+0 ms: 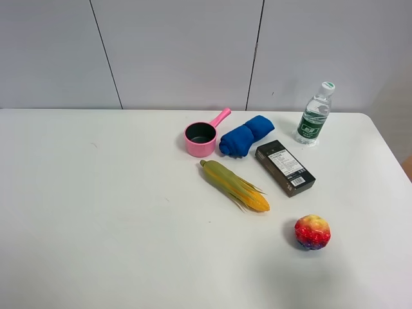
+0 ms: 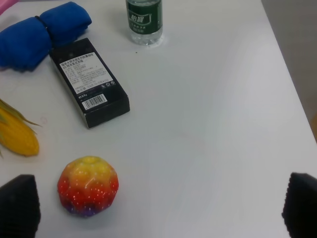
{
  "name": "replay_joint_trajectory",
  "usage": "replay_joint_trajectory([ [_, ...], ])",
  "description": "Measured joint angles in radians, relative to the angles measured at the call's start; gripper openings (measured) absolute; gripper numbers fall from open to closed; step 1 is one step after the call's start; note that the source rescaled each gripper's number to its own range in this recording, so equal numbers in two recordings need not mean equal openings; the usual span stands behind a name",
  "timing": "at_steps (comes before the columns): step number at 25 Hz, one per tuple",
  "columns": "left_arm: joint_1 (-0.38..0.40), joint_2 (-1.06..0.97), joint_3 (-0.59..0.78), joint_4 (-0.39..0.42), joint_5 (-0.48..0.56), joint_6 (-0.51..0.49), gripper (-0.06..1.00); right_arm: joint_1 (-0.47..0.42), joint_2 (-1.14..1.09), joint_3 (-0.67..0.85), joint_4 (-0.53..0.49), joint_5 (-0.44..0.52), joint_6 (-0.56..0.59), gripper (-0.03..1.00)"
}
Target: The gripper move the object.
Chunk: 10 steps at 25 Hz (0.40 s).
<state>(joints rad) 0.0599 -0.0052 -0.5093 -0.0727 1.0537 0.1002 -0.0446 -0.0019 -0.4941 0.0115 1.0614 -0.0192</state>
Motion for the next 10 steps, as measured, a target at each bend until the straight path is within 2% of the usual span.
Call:
replay_joint_trajectory([
  [5, -0.067, -0.001, 0.0, 0.032, 0.0, -0.046, 0.84, 0.0, 0.0, 0.0, 0.0, 0.0, 0.0, 1.0],
  [10, -0.091, -0.001, 0.0, 0.08, 0.0, -0.11, 0.84, 0.0, 0.0, 0.0, 0.0, 0.0, 0.0, 1.0],
])
